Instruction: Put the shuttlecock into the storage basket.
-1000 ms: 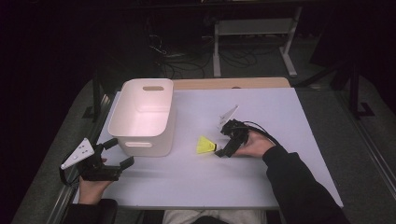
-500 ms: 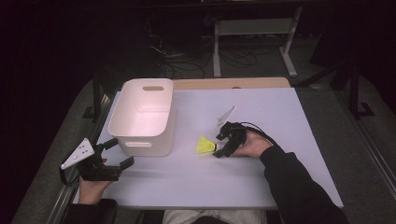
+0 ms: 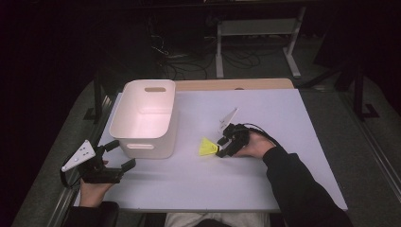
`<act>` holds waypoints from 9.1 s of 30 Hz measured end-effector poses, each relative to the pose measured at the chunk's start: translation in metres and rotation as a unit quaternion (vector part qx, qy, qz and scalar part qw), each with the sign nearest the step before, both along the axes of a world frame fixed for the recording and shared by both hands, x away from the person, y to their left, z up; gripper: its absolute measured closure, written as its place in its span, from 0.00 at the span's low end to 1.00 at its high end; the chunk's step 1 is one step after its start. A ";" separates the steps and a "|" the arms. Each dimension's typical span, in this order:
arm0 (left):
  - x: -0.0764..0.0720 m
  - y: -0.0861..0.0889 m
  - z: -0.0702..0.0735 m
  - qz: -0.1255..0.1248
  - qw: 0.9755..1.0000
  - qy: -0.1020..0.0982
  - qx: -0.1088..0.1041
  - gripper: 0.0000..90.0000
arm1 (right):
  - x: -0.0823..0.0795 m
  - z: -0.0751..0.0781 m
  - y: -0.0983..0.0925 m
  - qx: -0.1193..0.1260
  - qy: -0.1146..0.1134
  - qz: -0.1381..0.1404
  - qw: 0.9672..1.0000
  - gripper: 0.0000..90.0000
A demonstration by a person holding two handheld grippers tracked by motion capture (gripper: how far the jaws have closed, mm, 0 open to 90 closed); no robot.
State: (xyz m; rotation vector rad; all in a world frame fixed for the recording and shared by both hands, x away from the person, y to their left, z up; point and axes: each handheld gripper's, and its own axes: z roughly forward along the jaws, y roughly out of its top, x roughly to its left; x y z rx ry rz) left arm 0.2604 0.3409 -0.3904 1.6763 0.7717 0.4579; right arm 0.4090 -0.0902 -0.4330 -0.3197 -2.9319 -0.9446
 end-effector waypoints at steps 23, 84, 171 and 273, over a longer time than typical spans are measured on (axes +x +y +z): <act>0.000 0.000 0.000 0.000 1.000 -0.001 0.000 0.00 | 0.002 0.000 0.002 0.001 0.008 0.003 1.000 0.70; 0.000 0.000 0.000 0.001 1.000 -0.001 0.000 0.00 | 0.001 0.079 0.001 0.008 -0.042 0.000 0.999 0.70; 0.000 0.000 0.000 0.002 1.000 -0.001 0.000 0.00 | 0.010 0.154 0.042 0.022 -0.094 0.024 0.995 0.70; -0.001 0.002 0.001 0.002 1.000 -0.004 -0.004 0.00 | 0.022 0.154 0.161 0.034 -0.077 0.102 0.991 0.70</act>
